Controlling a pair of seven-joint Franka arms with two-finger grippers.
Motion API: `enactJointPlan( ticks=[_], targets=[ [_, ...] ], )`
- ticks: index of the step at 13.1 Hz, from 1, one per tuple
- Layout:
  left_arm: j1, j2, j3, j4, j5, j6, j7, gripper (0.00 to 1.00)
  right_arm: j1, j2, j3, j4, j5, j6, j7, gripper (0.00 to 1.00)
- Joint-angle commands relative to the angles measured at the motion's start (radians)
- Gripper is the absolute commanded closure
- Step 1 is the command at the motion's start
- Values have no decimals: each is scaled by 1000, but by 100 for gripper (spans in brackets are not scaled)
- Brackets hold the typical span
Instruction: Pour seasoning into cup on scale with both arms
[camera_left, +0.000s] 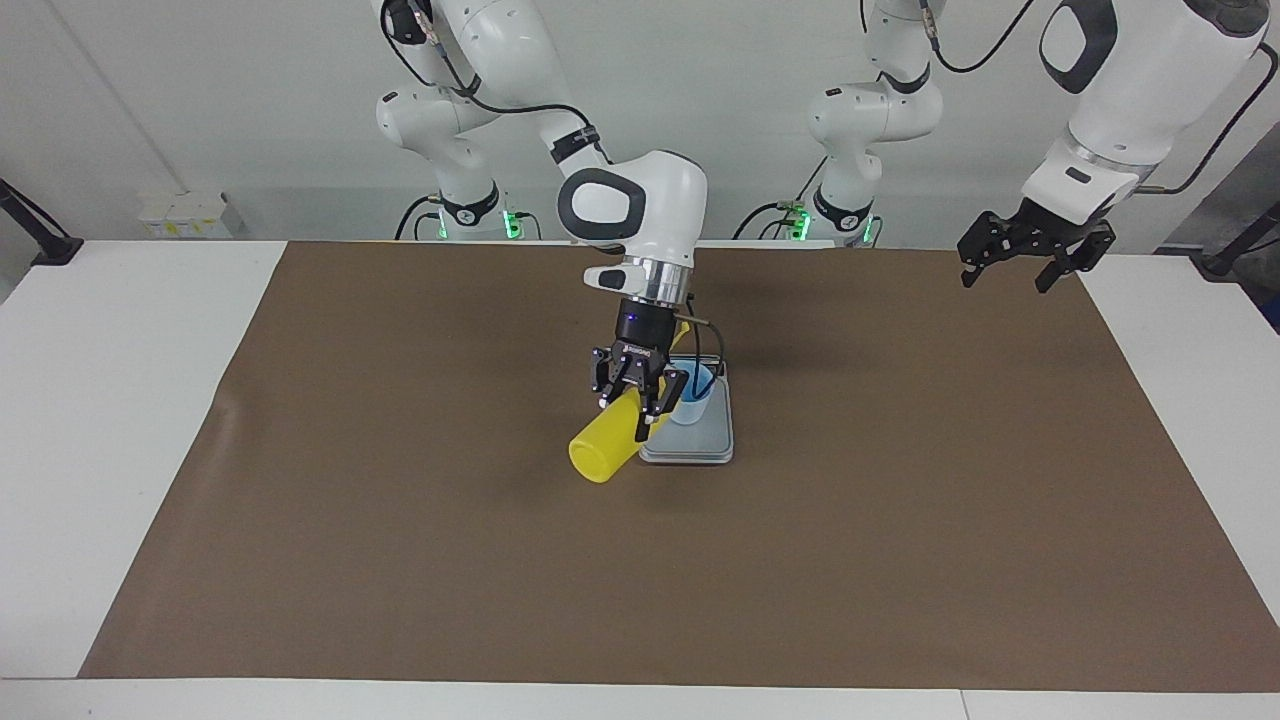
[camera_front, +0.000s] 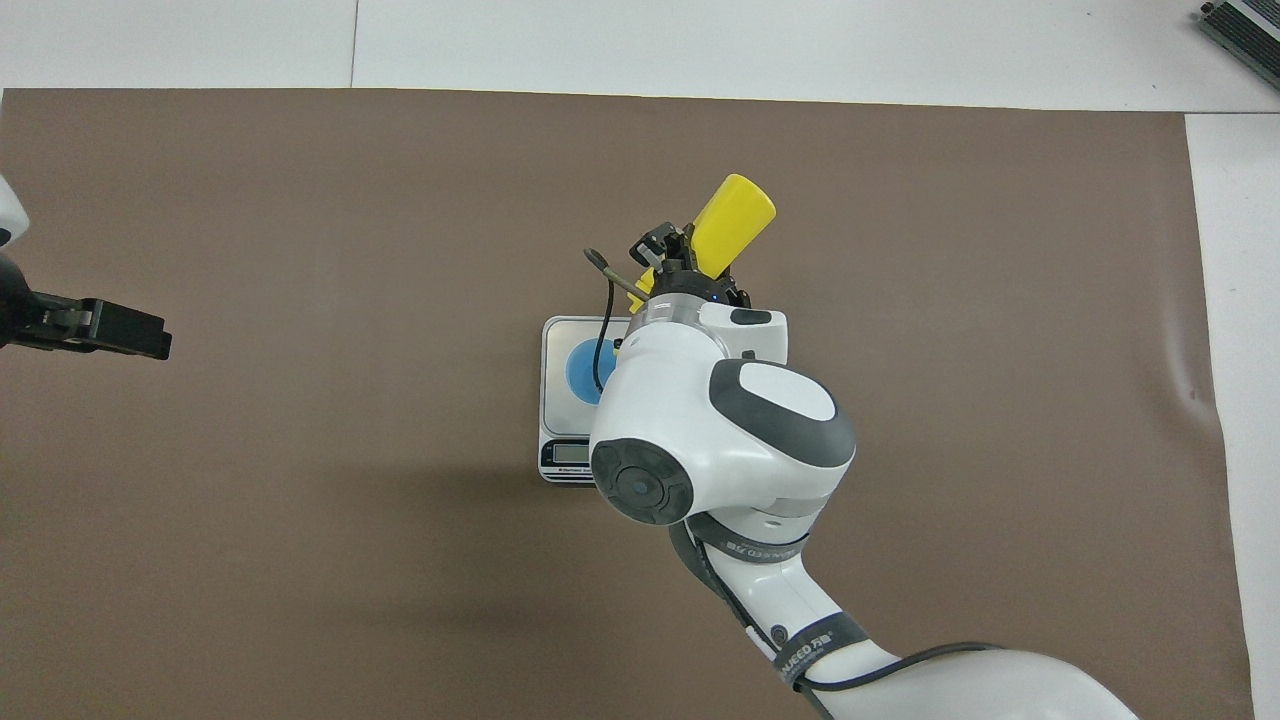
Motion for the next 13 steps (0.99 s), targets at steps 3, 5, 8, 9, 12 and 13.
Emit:
enactJointPlan(
  ticks=[3, 5, 8, 9, 12, 13],
  targets=[
    [13, -23, -4, -25, -11, 4, -4, 0, 5, -2, 1, -20, -137, -16, 77, 100],
    [12, -23, -4, -25, -11, 4, -4, 0, 11, 12, 1, -20, -203, -21, 166, 100],
    [13, -23, -4, -25, -11, 4, -4, 0, 10, 14, 3, -10, -194, -22, 180, 100],
    [13, -23, -4, -25, -11, 4, -4, 0, 10, 14, 3, -7, -183, -22, 180, 100],
    [12, -23, -4, -25, -11, 4, -4, 0, -2, 8, 3, 22, -119, -22, 194, 100],
    [13, -23, -4, -25, -11, 4, -4, 0, -4, 8, 1, 40, -70, -24, 193, 100]
  ],
)
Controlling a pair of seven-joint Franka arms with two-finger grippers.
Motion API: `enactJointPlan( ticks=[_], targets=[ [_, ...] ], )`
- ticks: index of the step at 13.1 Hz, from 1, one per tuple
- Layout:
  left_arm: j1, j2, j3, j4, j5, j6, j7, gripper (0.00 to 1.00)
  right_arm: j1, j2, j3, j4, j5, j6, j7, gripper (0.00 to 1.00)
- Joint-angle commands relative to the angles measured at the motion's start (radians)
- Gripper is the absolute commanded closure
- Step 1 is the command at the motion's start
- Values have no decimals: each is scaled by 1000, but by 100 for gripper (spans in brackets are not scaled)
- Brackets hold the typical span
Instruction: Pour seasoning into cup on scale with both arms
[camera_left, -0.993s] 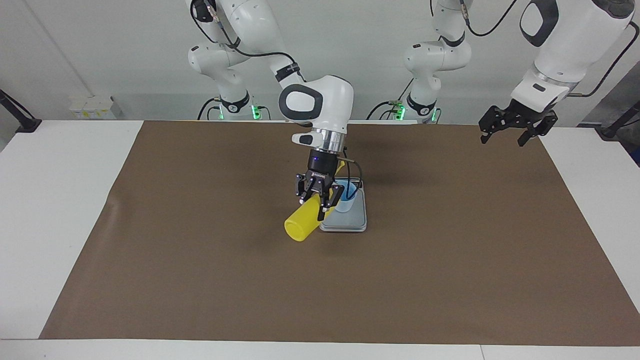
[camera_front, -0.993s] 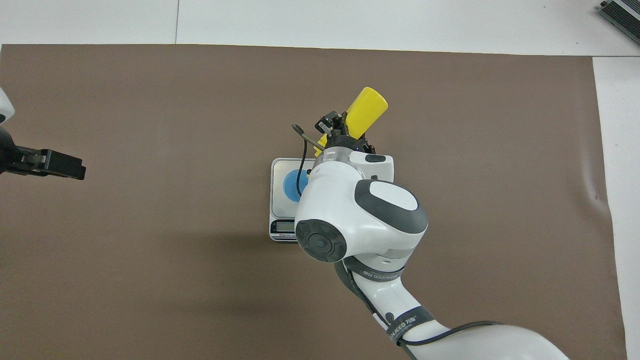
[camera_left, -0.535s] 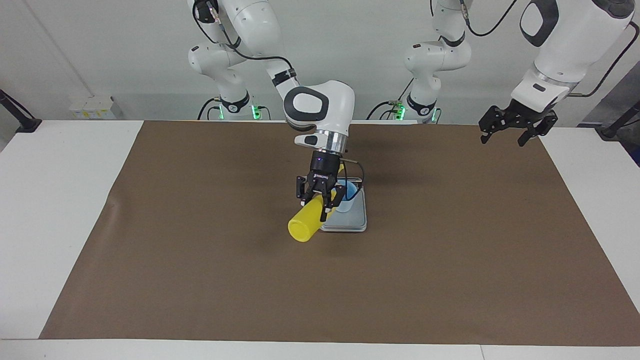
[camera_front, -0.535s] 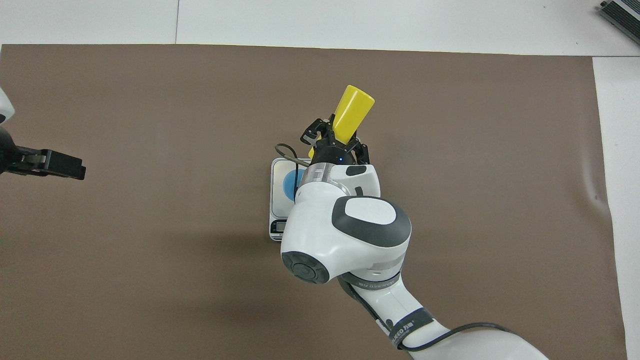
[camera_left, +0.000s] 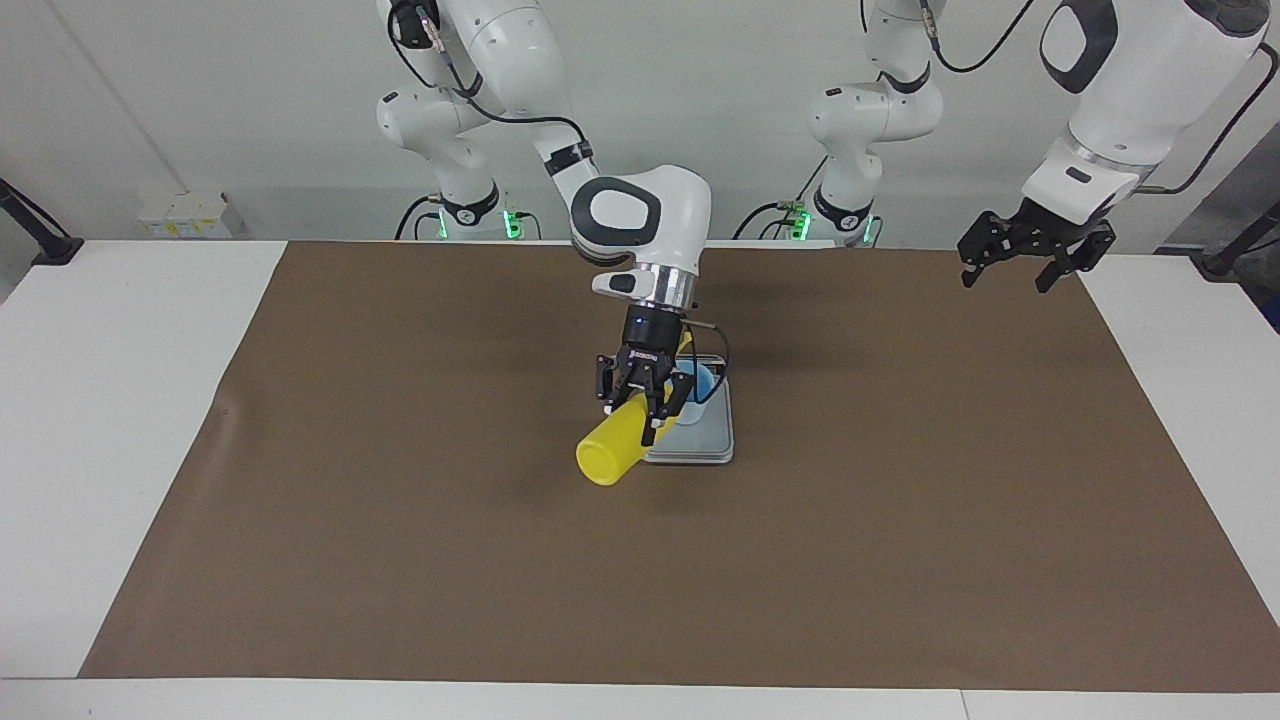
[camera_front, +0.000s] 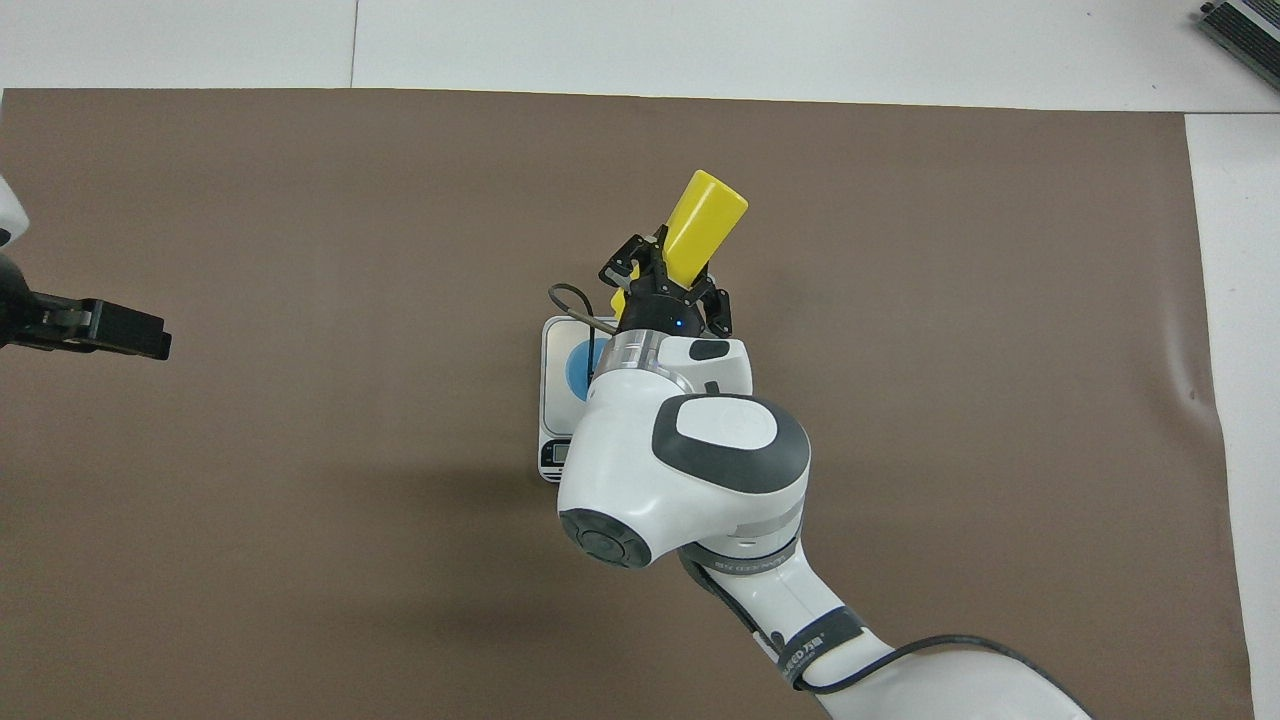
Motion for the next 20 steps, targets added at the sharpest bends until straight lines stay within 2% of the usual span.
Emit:
enactJointPlan(
  ticks=[1, 3, 9, 12, 15, 20],
  targets=[
    [13, -23, -4, -25, -11, 4, -4, 0, -11, -18, 5, 42, 104, -20, 7, 100],
    [12, -23, -4, -25, -11, 4, -4, 0, -31, -43, 5, 44, 223, -18, -1, 100],
    [12, -23, -4, -25, -11, 4, -4, 0, -124, -104, 4, 47, 685, -21, -56, 100],
    [12, -23, -4, -25, -11, 4, -4, 0, -196, -115, 4, 47, 977, -79, -230, 100],
    [12, -23, -4, -25, -11, 4, -4, 0, -267, -118, 4, 45, 1186, -150, -378, 100],
    [12, -23, -4, -25, -11, 4, -4, 0, -412, -130, 2, -4, 1633, -167, -626, 100]
  ],
)
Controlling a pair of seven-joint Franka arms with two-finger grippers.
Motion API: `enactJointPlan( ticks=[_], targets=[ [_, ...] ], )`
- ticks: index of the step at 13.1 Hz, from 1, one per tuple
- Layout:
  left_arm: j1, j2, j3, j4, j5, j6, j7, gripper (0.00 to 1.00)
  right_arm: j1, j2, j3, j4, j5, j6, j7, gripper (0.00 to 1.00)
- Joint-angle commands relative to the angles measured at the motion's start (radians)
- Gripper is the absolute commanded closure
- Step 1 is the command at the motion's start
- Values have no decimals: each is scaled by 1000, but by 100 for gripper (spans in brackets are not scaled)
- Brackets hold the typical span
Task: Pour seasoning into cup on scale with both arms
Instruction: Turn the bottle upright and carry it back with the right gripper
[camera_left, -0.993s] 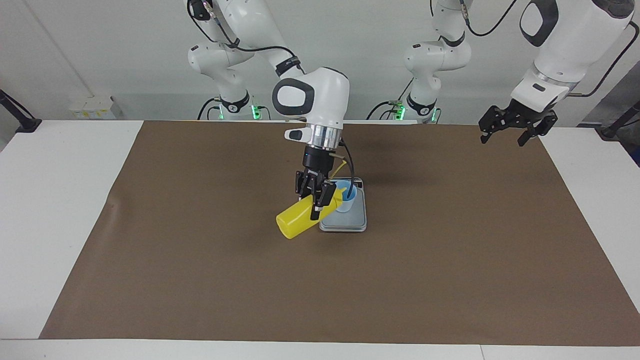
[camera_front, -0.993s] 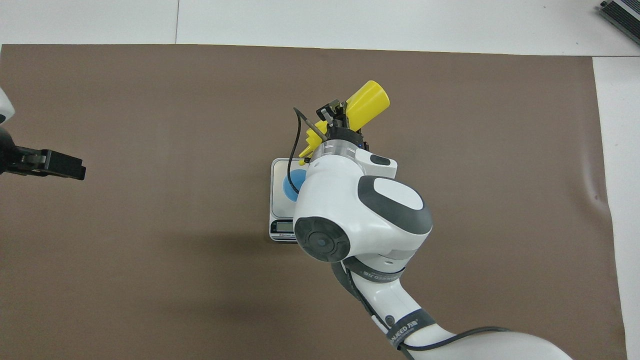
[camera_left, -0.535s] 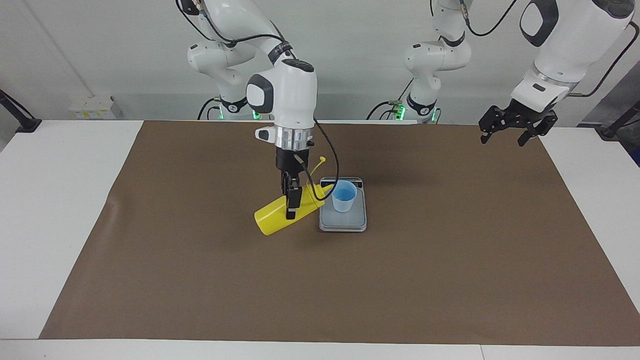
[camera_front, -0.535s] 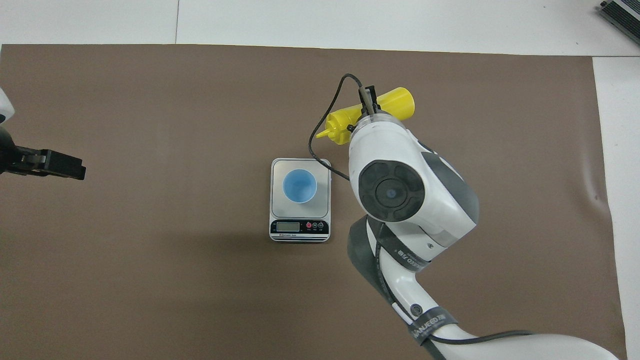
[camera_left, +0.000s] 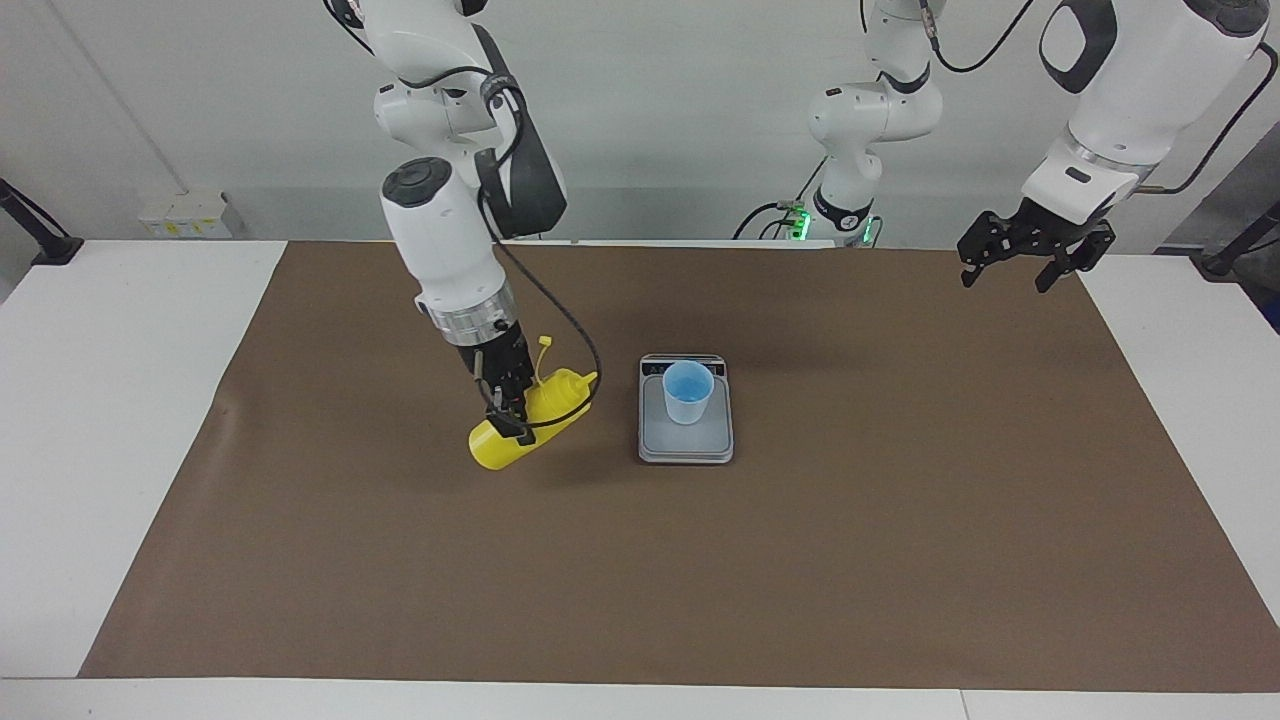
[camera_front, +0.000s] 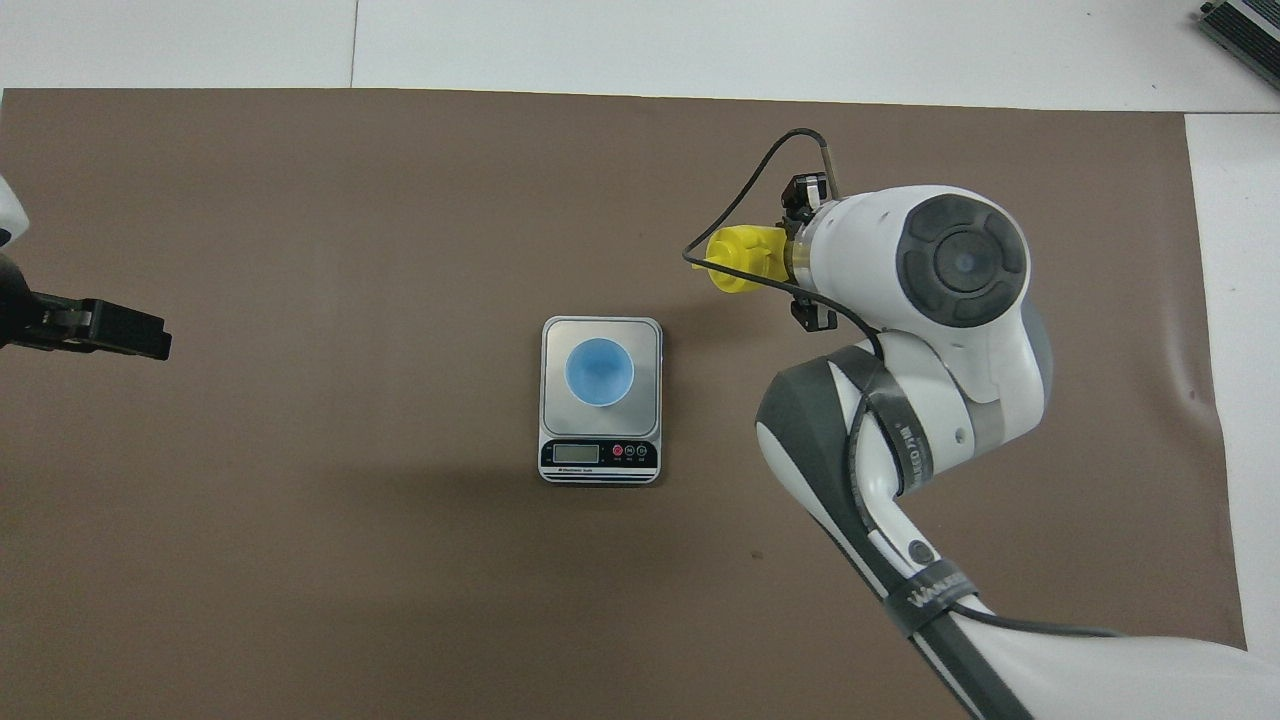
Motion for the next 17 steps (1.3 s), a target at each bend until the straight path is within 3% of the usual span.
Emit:
enactJointPlan(
  ticks=[1, 5, 9, 14, 17],
  targets=[
    [12, -23, -4, -25, -11, 4, -4, 0, -90, -36, 13, -49, 178, -11, -119, 100],
    [12, -23, -4, -25, -11, 4, -4, 0, -187, -65, 13, -139, 354, -53, -318, 100],
    [12, -23, -4, -25, -11, 4, -4, 0, -308, -50, 12, -168, 511, -213, -542, 100],
    [12, -23, -4, -25, -11, 4, -4, 0, -422, -36, 10, -213, 559, -322, -694, 100],
    [13, -23, -4, -25, -11, 4, -4, 0, -448, -24, 12, -224, 568, -327, -751, 100]
  ],
)
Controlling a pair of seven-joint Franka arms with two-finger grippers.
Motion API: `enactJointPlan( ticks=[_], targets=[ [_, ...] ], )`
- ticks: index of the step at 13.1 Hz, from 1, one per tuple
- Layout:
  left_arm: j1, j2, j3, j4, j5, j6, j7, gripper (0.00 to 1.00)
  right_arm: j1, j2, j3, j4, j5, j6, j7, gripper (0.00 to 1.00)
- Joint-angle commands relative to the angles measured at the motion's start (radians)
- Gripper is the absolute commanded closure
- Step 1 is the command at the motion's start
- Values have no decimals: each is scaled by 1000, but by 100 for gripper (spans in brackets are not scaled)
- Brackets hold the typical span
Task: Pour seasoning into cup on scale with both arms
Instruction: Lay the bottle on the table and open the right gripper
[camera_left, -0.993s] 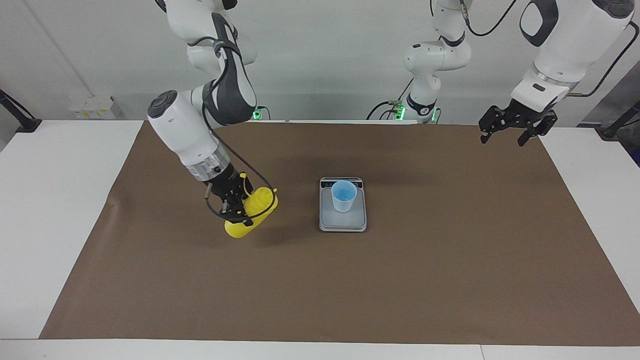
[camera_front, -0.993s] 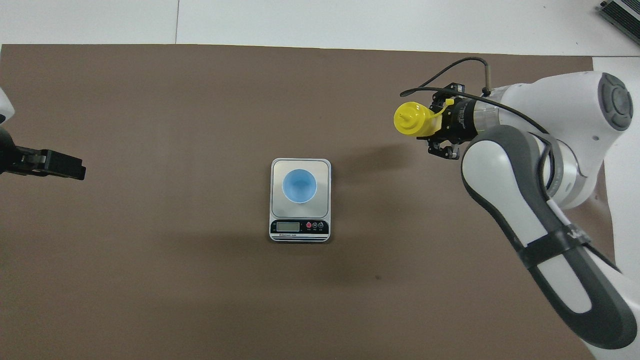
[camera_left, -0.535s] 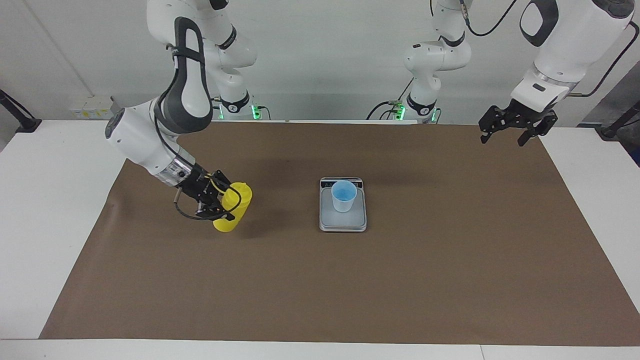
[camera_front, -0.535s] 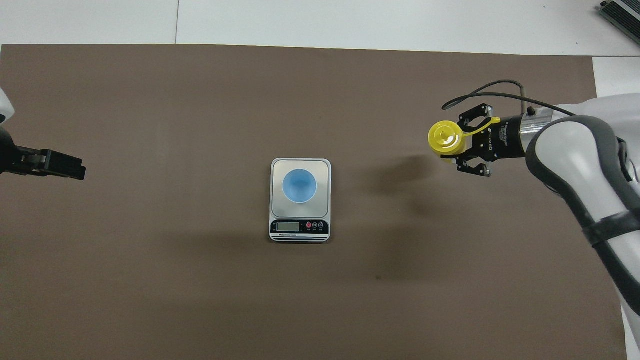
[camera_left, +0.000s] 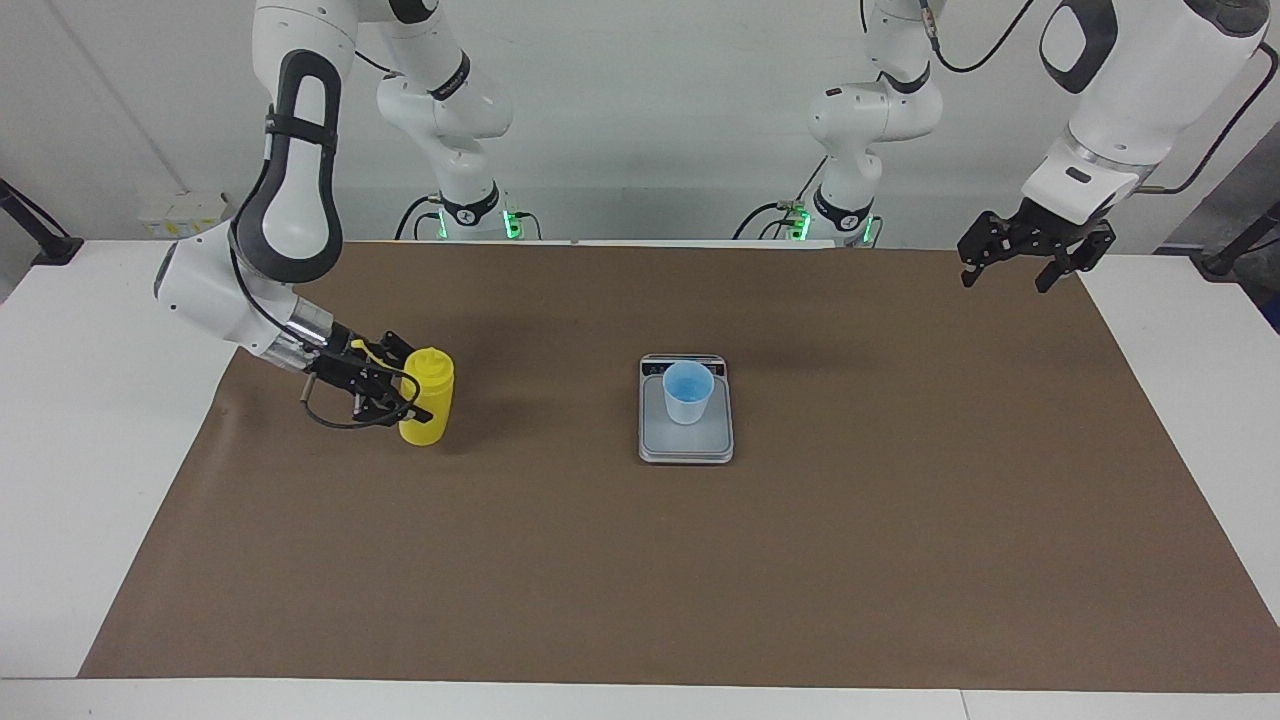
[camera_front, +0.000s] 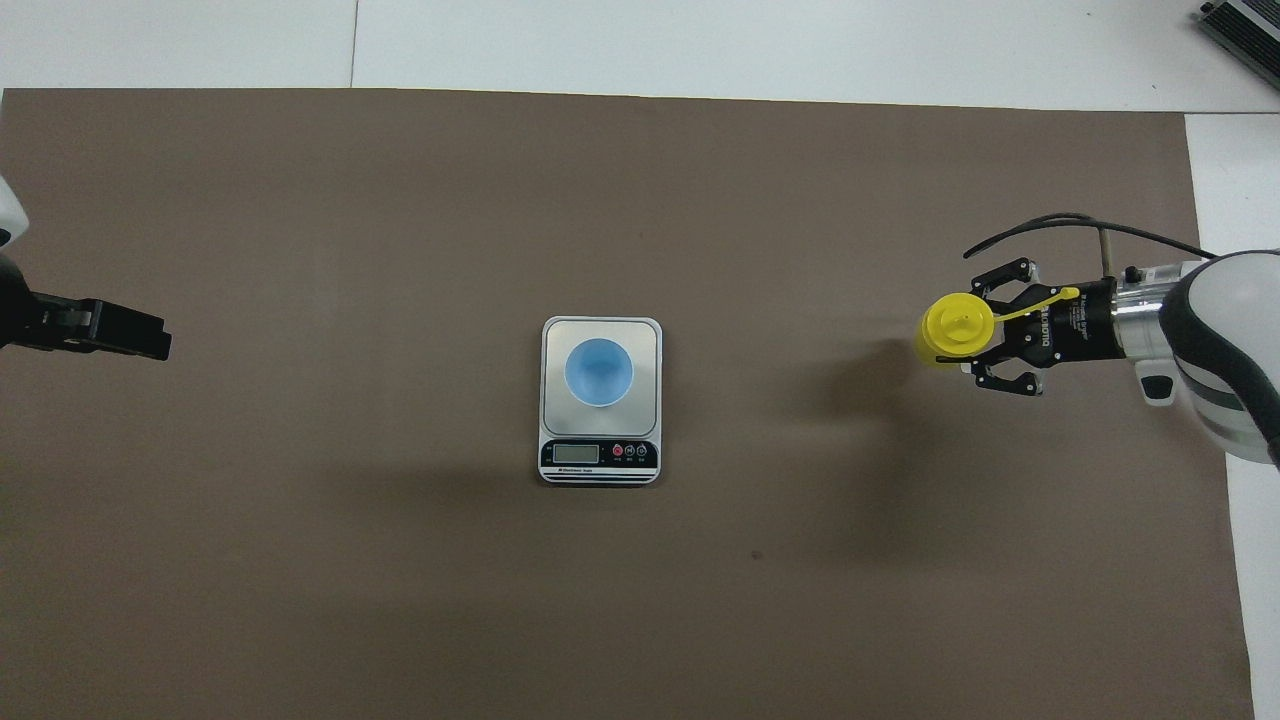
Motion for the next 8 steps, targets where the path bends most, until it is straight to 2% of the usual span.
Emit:
enactJointPlan(
  ticks=[1, 2, 3, 4, 5, 6, 7, 8],
  targets=[
    [13, -23, -4, -25, -11, 4, -4, 0, -23, -3, 14, -20, 62, -11, -61, 100],
    [13, -23, -4, -25, -11, 4, -4, 0, -21, -3, 12, -40, 75, -7, -87, 100],
    [12, -23, -4, -25, -11, 4, -4, 0, -21, -3, 12, -61, 91, 2, -99, 82],
    [12, -23, -4, -25, -11, 4, -4, 0, -20, -6, 11, -78, 106, 9, -112, 47],
    [12, -23, -4, -25, -11, 4, -4, 0, -20, -8, 11, -81, 106, 9, -145, 20],
    [12, -23, -4, -25, -11, 4, -4, 0, -18, -8, 9, -81, 106, 9, -153, 5],
    [12, -23, -4, -25, -11, 4, -4, 0, -21, -6, 8, -78, 106, 9, -158, 0],
    [13, -23, -4, -25, -11, 4, -4, 0, -25, -6, 6, -75, 105, 9, -156, 0]
  ],
)
